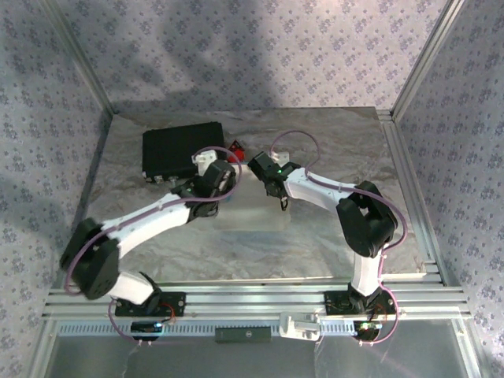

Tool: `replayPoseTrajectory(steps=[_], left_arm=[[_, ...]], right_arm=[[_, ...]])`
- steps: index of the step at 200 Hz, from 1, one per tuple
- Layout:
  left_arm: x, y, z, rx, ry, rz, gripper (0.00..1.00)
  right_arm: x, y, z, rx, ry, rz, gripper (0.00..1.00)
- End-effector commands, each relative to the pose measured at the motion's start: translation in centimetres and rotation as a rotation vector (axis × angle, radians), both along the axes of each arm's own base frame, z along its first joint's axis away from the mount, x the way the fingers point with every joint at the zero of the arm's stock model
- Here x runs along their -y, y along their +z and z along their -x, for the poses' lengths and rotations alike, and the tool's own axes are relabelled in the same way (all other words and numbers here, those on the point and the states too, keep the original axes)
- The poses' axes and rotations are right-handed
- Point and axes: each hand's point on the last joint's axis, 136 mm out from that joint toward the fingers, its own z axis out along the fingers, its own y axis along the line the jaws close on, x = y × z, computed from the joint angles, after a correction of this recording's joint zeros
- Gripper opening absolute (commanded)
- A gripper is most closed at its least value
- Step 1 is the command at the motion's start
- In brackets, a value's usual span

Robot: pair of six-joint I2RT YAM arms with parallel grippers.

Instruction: Fold the paper box

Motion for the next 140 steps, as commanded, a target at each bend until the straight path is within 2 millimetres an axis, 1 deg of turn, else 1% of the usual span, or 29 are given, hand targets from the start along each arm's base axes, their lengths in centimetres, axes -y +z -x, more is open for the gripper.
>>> replayPoseTrajectory(steps=[1,7,17,25,36,55,58,64,75,82,109,123,127,134,140], left_arm=[[-4.4,2.0,4.2,0.001,0.206,-0.025,0.61],[-4.9,2.8,5.3,0.012,0.240,0.003,0.56],[-5.3,3.3,7.2,0.006,0.268,0.035,0.50],[-5.0,3.3,8.4,-0.008,0.271,0.079,0.50],[-4.2,3.0,10.0,-0.035,0.259,0.136,0.49],[-3.1,2.0,12.5,-0.086,0.274,0.231,0.53],[-2.9,1.8,12.8,-0.095,0.275,0.244,0.54],[-2.4,1.5,13.4,-0.108,0.277,0.281,0.61],[-1.4,0.7,14.4,-0.135,0.285,0.357,0.64],[-0.7,0.2,15.0,-0.152,0.291,0.412,0.69],[1.3,-1.8,16.3,-0.223,0.308,0.582,0.72],[2.1,-2.6,16.5,-0.250,0.320,0.640,0.72],[2.7,-2.6,16.4,-0.251,0.321,0.672,0.73],[3.1,-2.8,16.4,-0.258,0.331,0.696,0.77],[3.4,-3.0,16.3,-0.264,0.341,0.713,0.78]], right_arm=[[1.2,-0.3,0.9,-0.023,-0.035,0.022,0.00],[1.2,-0.4,1.0,-0.024,-0.049,0.008,0.00],[1.4,-0.5,1.0,-0.027,-0.064,-0.001,0.00],[1.5,-0.7,1.1,-0.031,-0.075,-0.006,0.00],[1.5,-0.7,1.1,-0.032,-0.083,-0.016,0.00],[1.6,-0.9,1.2,-0.034,-0.098,-0.022,0.00],[1.7,-0.9,1.2,-0.034,-0.101,-0.021,0.00],[1.7,-1.0,1.3,-0.035,-0.106,-0.023,0.00],[1.8,-1.0,1.3,-0.033,-0.114,-0.023,0.00],[2.0,-1.0,1.4,-0.033,-0.118,-0.020,0.00],[2.4,-0.9,1.7,-0.032,-0.135,-0.015,0.00],[2.6,-1.0,1.9,-0.034,-0.148,-0.019,0.00],[2.6,-1.0,2.0,-0.034,-0.150,-0.020,0.00],[2.6,-1.1,2.1,-0.036,-0.154,-0.023,0.00],[2.6,-1.1,2.2,-0.037,-0.157,-0.021,0.00]])
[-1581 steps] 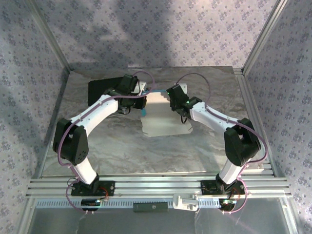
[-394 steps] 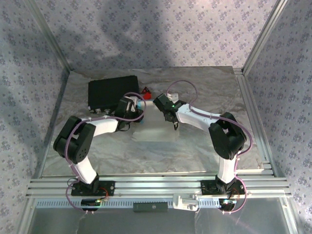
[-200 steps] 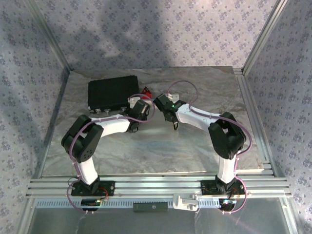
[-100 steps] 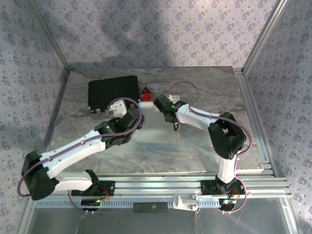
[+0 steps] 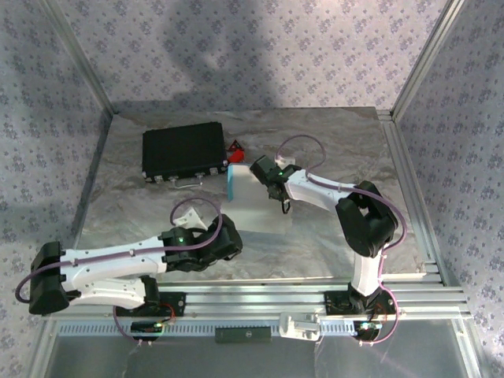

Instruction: Fold the paper box

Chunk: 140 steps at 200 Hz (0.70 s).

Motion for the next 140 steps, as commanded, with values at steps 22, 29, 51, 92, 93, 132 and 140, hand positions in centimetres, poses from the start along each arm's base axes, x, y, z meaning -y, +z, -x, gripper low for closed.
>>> replayPoseTrajectory(steps=[22,29,51,92,93,132,140], left_arm=[[3.2,0.1,-0.2,-0.035,0.104,0.239,0.81],[3.7,-0.1,-0.3,-0.037,0.109,0.254,0.81],[5.3,-1.0,-0.3,-0.068,0.118,0.306,0.74],[7.5,-2.9,-0.2,-0.126,0.141,0.356,0.58],[7.5,-3.0,-0.2,-0.127,0.142,0.356,0.58],[7.9,-4.7,-0.8,-0.109,0.177,0.370,0.46],[8.0,-5.2,-0.8,-0.119,0.180,0.368,0.43]], right_arm=[[1.5,0.2,1.3,-0.012,-0.061,0.020,0.00],[1.6,0.2,1.5,-0.013,-0.065,0.021,0.00],[1.8,0.1,1.8,-0.015,-0.076,0.015,0.00],[2.0,0.2,2.2,-0.009,-0.088,0.006,0.00],[2.0,0.2,2.2,-0.009,-0.088,0.005,0.00],[2.4,0.1,2.6,-0.011,-0.108,0.019,0.00],[2.6,0.0,2.6,-0.013,-0.117,0.027,0.00]])
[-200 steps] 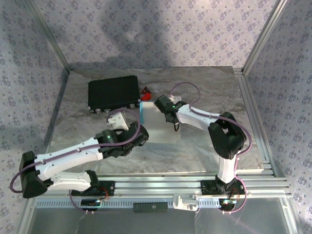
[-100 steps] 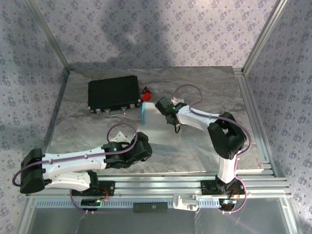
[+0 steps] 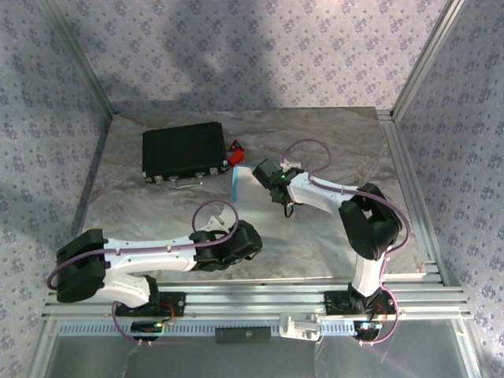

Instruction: Fold the paper box

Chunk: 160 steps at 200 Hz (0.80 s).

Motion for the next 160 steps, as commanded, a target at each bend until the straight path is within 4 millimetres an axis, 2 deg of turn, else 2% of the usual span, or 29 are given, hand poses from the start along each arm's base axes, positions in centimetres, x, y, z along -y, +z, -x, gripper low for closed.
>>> replayPoseTrajectory(steps=[1,32,68,106,154,160], left_arm=[[0.7,-0.8,-0.2,-0.040,0.114,0.120,0.43],[1.3,-1.9,0.1,-0.066,0.103,0.115,0.32],[1.1,-1.7,0.0,-0.065,0.104,0.099,0.24],[0.0,-0.7,-0.2,-0.052,0.110,0.058,0.15],[-1.6,0.9,-0.5,-0.033,0.119,-0.012,0.09],[-1.8,1.1,-0.5,-0.031,0.116,-0.023,0.08]], right_arm=[[1.4,0.3,1.1,-0.003,-0.042,0.044,0.00],[2.3,-0.2,1.5,-0.023,-0.098,0.086,0.00],[2.9,-1.0,2.3,-0.064,-0.187,0.107,0.00],[3.0,-1.8,3.3,-0.100,-0.250,0.081,0.00],[2.5,-1.3,3.6,-0.102,-0.272,-0.006,0.00],[2.1,-1.1,3.6,-0.097,-0.258,-0.030,0.08]])
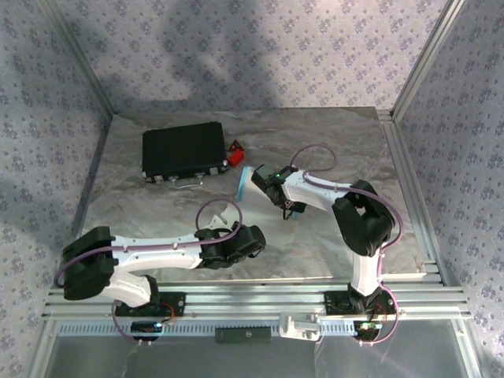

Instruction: Fold the paper box

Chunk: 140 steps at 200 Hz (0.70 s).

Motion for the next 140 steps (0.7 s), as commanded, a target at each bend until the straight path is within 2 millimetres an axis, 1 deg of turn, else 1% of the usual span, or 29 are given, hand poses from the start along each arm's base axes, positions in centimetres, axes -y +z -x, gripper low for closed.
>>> replayPoseTrajectory(steps=[1,9,27,41,50,59,67,70,81,95,113,122,134,140], left_arm=[[-2.3,1.1,-0.1,-0.018,0.107,-0.012,0.08],[-2.6,1.3,-0.2,-0.017,0.102,-0.032,0.08],[-3.3,1.8,-0.3,-0.016,0.091,-0.082,0.05],[-3.8,2.1,-0.5,-0.016,0.073,-0.116,0.03],[-4.1,2.3,-0.6,-0.015,0.060,-0.139,0.00],[-4.5,2.5,-0.8,-0.012,0.043,-0.166,0.00],[-4.7,2.9,-1.2,-0.001,0.029,-0.186,0.00],[-5.1,2.9,-1.1,-0.004,0.020,-0.214,0.00],[-5.5,3.5,-1.6,0.002,-0.021,-0.269,0.00],[-6.0,4.3,-2.1,0.005,-0.080,-0.338,0.00],[-6.5,5.1,-3.0,0.003,-0.180,-0.428,0.00],[-6.5,5.8,-3.7,0.021,-0.253,-0.477,0.00],[-7.1,6.6,-4.5,0.024,-0.328,-0.567,0.00],[-7.2,7.0,-5.1,0.031,-0.401,-0.624,0.00]], right_arm=[[0.4,0.1,1.0,-0.020,-0.025,-0.037,0.09],[-0.1,0.7,1.0,-0.002,-0.007,-0.064,0.20],[-0.8,2.9,0.9,0.041,0.033,-0.105,0.41],[-1.2,4.6,0.9,0.059,0.062,-0.131,0.51],[-1.5,5.8,1.0,0.078,0.091,-0.153,0.55],[-2.0,7.0,1.0,0.095,0.132,-0.185,0.59],[-2.5,7.9,1.1,0.107,0.163,-0.212,0.61],[-2.6,8.2,1.1,0.110,0.175,-0.218,0.61],[-2.9,9.4,1.3,0.128,0.213,-0.241,0.62],[-3.1,10.3,1.6,0.135,0.245,-0.271,0.63],[-2.8,11.5,1.8,0.160,0.271,-0.293,0.62],[-2.4,12.1,1.9,0.176,0.276,-0.297,0.61],[-1.9,12.7,2.0,0.197,0.283,-0.303,0.61],[-1.5,12.8,2.1,0.200,0.277,-0.305,0.60]])
